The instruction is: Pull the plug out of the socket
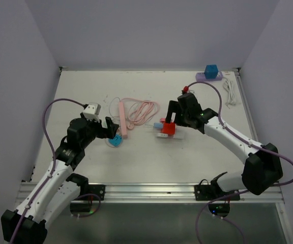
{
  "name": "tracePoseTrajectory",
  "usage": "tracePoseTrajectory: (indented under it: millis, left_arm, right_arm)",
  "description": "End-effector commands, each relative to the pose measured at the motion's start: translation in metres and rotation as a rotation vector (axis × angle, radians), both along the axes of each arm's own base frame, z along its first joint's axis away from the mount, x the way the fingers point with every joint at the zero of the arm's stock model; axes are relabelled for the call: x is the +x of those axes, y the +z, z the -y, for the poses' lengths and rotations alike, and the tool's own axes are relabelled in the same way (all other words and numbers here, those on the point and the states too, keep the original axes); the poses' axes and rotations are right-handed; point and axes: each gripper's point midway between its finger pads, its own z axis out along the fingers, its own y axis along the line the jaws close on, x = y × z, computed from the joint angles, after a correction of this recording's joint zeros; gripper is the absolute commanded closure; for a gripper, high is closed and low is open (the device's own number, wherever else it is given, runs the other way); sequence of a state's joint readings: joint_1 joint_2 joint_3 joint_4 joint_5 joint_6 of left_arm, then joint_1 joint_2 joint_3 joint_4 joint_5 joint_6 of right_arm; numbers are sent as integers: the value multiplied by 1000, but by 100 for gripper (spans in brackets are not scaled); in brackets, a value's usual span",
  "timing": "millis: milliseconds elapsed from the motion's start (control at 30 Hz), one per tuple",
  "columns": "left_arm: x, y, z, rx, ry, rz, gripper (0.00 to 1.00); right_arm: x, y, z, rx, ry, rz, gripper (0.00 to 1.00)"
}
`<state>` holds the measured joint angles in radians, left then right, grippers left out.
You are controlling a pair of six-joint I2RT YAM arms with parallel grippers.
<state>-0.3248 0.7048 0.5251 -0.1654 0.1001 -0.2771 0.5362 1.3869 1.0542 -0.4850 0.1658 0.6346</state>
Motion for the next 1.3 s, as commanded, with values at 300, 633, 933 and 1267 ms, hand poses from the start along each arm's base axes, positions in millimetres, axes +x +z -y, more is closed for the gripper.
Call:
tracePoseTrajectory:
  millis: [300,633,933,1267]
  left_arm:
    - [7,7,6,-1,-23,37,0]
    - [9,3,3,20,-9,26,0]
    - [10,3,2,24,-1,27,0]
    - [2,10,14,-31,-58,34,0]
  right_arm:
    - [-10,-43,-9,-151,67,-64,4]
    - [-6,-56,-23,-180,107,-89,16]
    - [-6,-62,-24,-193,92,-107,33]
    - [-7,-33,-32,-124,126,-52,100]
